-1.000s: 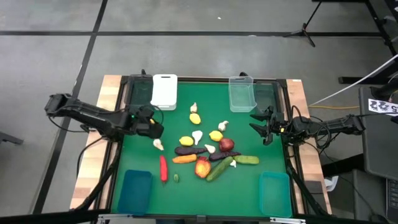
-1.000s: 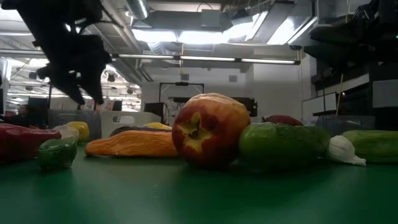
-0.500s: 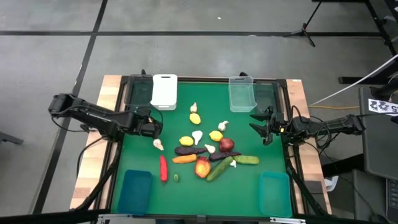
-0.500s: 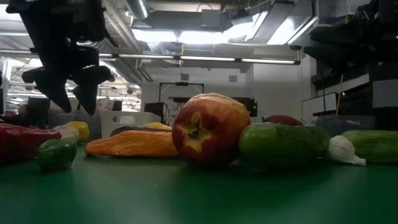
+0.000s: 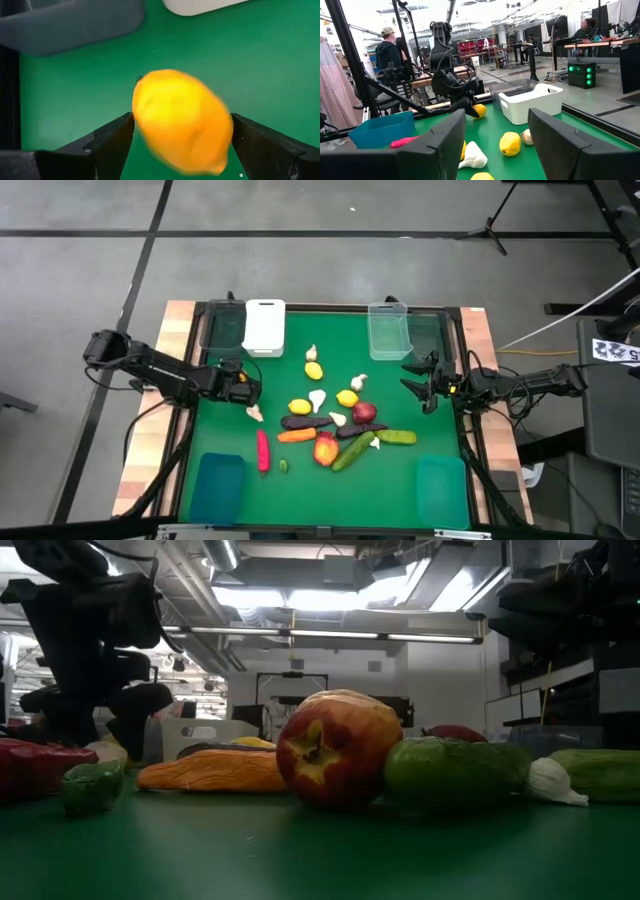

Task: Sort produce into baskets
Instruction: Put the lemon into the left black bin

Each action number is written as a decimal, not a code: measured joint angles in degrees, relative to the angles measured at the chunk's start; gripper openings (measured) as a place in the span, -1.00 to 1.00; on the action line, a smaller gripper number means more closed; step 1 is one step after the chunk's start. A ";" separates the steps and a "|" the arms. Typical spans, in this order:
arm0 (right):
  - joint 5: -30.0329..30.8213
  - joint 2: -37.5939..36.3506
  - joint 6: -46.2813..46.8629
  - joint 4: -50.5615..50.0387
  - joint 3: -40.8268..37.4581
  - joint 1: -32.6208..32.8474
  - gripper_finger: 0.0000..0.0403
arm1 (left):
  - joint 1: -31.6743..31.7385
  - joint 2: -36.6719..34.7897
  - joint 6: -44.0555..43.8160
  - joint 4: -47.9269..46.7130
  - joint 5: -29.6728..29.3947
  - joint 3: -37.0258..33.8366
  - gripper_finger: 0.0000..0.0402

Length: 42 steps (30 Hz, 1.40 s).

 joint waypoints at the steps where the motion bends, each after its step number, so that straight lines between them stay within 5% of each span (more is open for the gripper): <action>1: -0.01 0.00 0.01 -0.01 0.00 0.00 0.08 | 0.00 -0.06 -0.04 0.18 0.01 0.00 0.54; 11: 0.00 -0.01 0.02 -0.44 0.00 0.02 0.08 | -0.11 -0.12 1.64 3.65 1.51 0.02 -0.08; 21: -0.01 0.01 0.04 -1.83 -0.02 0.00 0.08 | -0.07 -2.12 6.48 4.78 3.10 6.68 -0.08; 26: 0.00 -0.01 0.02 -1.84 -0.02 0.00 0.08 | 1.75 -4.16 14.75 4.31 -3.77 12.22 -0.08; 33: 0.00 0.00 0.02 -1.88 -0.02 0.01 0.08 | 11.57 -6.60 20.95 -5.96 -14.48 16.22 -0.07; 42: 0.00 0.01 0.00 -1.88 -0.02 0.02 0.08 | 28.85 -8.97 24.47 -13.04 -15.99 14.72 -0.04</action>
